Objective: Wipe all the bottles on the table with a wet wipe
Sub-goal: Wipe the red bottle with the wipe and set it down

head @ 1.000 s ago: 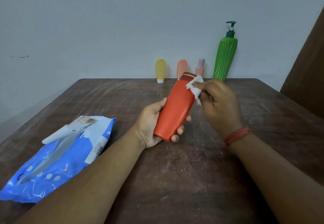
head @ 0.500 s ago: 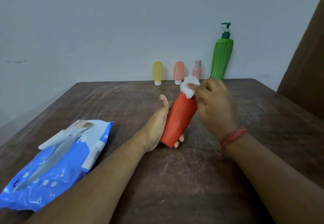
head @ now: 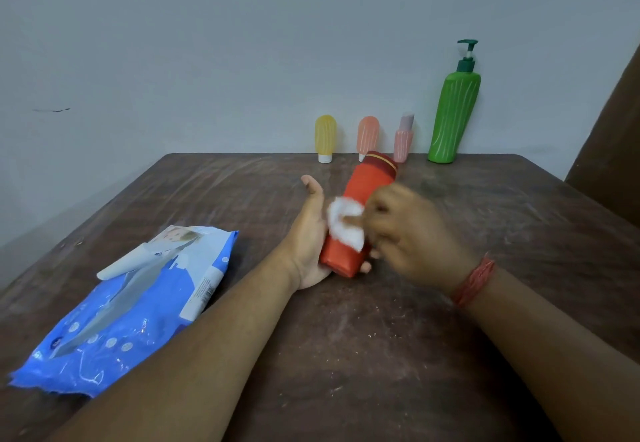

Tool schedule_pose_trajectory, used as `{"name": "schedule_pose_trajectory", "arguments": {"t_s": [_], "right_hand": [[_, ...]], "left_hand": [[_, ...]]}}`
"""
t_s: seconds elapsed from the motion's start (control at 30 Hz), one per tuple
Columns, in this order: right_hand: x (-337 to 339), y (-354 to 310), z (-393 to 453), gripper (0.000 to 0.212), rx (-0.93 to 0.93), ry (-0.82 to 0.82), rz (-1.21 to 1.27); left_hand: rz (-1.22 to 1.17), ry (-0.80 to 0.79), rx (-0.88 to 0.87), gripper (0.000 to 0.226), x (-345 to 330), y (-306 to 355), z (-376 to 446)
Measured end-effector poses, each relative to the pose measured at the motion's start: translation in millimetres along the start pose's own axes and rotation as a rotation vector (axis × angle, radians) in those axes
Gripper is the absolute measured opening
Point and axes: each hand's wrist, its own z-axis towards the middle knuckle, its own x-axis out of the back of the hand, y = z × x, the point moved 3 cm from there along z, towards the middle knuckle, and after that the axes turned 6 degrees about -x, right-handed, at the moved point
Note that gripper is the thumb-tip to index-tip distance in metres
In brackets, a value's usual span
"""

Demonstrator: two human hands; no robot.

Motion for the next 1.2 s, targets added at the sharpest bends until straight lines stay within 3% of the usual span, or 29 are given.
{"name": "schedule_pose_trajectory", "arguments": {"t_s": [0.07,0.13,0.2,0.3,0.47,0.57,0.73,0.87,0.93,1.03,1.07,1.2], "right_hand": [[-10,-27,-6,0.03,0.166,-0.173,0.091],[-11,-38,-9,0.025,0.237,-0.231,0.085],[-7,-23,-1,0.018,0.172,-0.118,0.011],[7,5,4,0.025,-0.107,0.12,-0.084],[-2,-10,-6,0.031,0.153,-0.083,-0.081],[10,15,1,0.032,-0.083,0.137,-0.105],[4,7,-9,0.035,0.086,0.03,-0.065],[10,47,1,0.036,-0.309,0.31,-0.08],[6,34,-4,0.039,-0.239,0.276,-0.051],[0,4,-10,0.042,0.025,0.122,-0.07],[2,8,-6,0.043,0.014,0.131,-0.103],[17,38,7,0.042,-0.294,0.36,-0.162]], "left_hand": [[-0.072,0.064,0.012,0.103,4,2,3],[-0.084,0.095,0.015,0.102,5,3,2],[-0.096,0.107,0.033,0.099,4,4,-1],[-0.034,0.038,0.035,0.101,-4,4,-5],[-0.063,0.08,0.034,0.099,1,4,-4],[0.001,0.057,-0.02,0.103,-1,4,-3],[0.008,0.06,-0.058,0.097,2,6,-2],[0.057,-0.03,-0.042,0.095,-1,5,-5],[0.066,-0.055,-0.032,0.095,-4,6,-6],[0.109,-0.028,-0.018,0.094,-6,6,-6],[0.14,-0.025,-0.014,0.093,-7,5,-7],[0.326,-0.071,-0.016,0.09,-10,1,-7]]}}
